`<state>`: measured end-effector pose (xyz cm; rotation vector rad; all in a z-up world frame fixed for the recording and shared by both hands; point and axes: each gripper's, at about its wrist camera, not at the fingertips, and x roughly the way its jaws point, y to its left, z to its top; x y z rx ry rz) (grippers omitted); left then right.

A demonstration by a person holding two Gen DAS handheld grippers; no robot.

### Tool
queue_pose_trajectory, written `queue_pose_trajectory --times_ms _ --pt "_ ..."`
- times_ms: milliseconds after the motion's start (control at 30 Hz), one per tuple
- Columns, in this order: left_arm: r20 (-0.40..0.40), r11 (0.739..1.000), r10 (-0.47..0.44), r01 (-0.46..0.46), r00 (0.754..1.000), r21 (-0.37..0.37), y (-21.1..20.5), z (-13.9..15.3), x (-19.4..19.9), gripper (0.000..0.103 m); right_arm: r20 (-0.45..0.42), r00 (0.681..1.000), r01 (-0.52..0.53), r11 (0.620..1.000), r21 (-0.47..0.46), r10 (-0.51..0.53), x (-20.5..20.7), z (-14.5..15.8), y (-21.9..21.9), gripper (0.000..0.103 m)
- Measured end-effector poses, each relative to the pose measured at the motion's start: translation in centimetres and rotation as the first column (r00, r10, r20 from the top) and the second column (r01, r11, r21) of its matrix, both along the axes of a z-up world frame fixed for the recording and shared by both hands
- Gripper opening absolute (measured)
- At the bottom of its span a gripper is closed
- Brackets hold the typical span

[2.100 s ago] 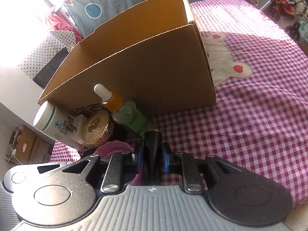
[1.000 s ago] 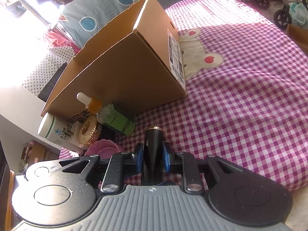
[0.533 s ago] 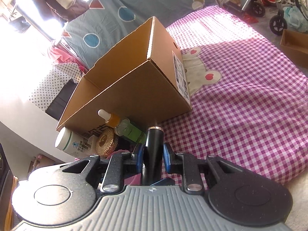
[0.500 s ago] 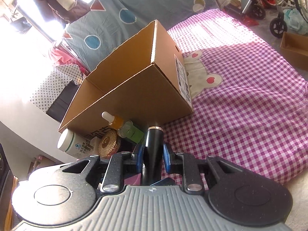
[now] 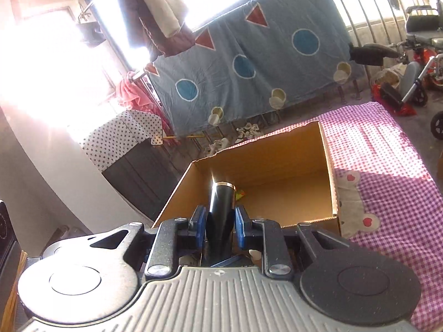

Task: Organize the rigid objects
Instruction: 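Carry the black tube with the right tool into the box and release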

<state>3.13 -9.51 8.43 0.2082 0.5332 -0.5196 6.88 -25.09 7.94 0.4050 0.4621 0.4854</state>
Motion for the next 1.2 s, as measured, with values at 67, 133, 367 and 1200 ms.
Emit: queue_pose_trajectory --times_ms 67,133,367,1200 --pt "-0.017 0.999 0.039 -0.039 0.999 -0.013 1.3 0.9 1.6 0.038 -0.005 0.999 -0.043 0.999 -0.02 0.043 2.1 1.2 1.5 0.025" --pt "-0.05 0.997 0.069 -0.07 0.996 -0.023 2.2 1.3 3.9 0.038 -0.03 0.996 -0.09 0.995 -0.039 0.089 4.9 2.1 3.0 0.025" --pt "-0.299 0.989 0.13 -0.145 0.945 -0.028 6.0 -0.5 12.8 0.038 -0.293 0.934 -0.236 0.969 -0.076 0.205 16.0 1.1 8.1 0.026" --pt "-0.33 0.959 0.283 -0.263 0.901 0.103 9.3 -1.9 15.5 0.039 -0.57 0.771 -0.242 0.958 0.151 0.284 24.4 -4.2 8.6 0.025"
